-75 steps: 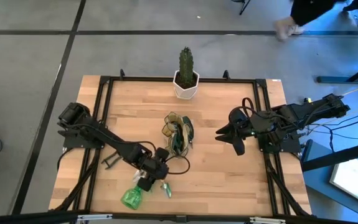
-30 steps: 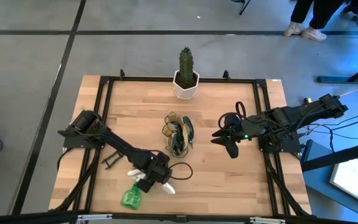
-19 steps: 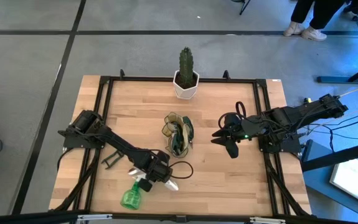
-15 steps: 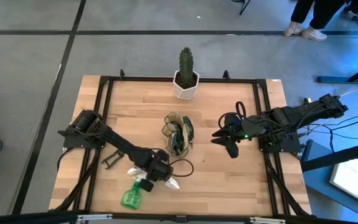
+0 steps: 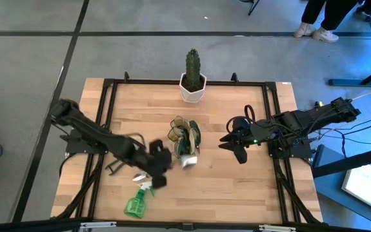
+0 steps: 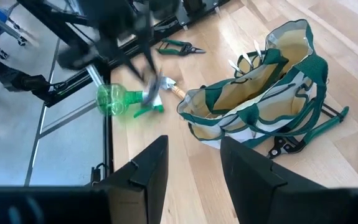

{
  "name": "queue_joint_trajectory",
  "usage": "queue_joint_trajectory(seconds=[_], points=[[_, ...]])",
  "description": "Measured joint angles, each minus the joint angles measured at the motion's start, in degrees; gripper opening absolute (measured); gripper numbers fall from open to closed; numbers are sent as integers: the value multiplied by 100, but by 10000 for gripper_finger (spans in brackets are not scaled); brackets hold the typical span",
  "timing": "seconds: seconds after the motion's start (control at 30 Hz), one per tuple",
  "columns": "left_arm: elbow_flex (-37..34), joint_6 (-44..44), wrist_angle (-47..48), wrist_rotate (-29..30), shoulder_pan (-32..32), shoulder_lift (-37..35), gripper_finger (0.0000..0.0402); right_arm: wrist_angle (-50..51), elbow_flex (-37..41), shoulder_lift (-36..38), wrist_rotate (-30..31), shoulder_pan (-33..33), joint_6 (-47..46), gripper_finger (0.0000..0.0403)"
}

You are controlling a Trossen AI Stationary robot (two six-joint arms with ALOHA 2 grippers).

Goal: Pick & Place Garden tools in Gardening bag
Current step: Put the right brown trowel into the green gardening bag

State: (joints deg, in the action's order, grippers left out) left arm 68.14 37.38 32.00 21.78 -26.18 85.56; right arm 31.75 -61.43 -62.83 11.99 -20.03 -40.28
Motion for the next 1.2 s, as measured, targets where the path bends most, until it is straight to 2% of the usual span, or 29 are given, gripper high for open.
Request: queue_joint_trajectory(seconds=[0.1, 0.2, 0.3, 0.37, 0.43, 0.53, 0.63, 0.77, 0.87, 1.07, 1.13, 1.2], points=[[0, 595, -274, 1067, 7, -442, 58, -107, 0, -29, 223, 0, -180, 149], [7, 842, -739, 1589, 32, -639, 58, -375, 0, -86, 593, 0, -539, 149], [7, 800, -1479, 1606, 105, -585, 58, -480, 0, -178, 692, 2, -1027, 149], [7, 676, -2114, 1612, 134, -463, 58, -330, -2, -254, 304, 35, -1025, 149], [7, 597, -2741, 1652, 156, -282, 58, 84, -2, -353, -86, 72, -656, 147], [7, 721, -3635, 1806, 273, 64, 58, 588, 4, -501, -350, -19, 104, 139], [7, 908, -4719, 1815, 448, 502, 58, 532, 80, -543, -484, -241, 725, 125], [7, 943, -6539, 1652, 583, 1146, 58, -80, 442, -418, -899, -427, 1269, 98], [7, 975, -7184, 2057, 597, 1456, 58, -896, 1012, -173, -1321, -439, 1419, 81], [4, 1133, -7141, 3051, 288, 1643, 58, -3366, 2510, 425, -1372, -253, 823, 74], [4, 1172, -6997, 3295, 181, 1643, 58, -3712, 2793, 435, -1369, -102, 640, 74], [4, 1275, -6844, 3651, 88, 1645, 58, -3649, 2900, 384, -1369, 25, 620, 74]])
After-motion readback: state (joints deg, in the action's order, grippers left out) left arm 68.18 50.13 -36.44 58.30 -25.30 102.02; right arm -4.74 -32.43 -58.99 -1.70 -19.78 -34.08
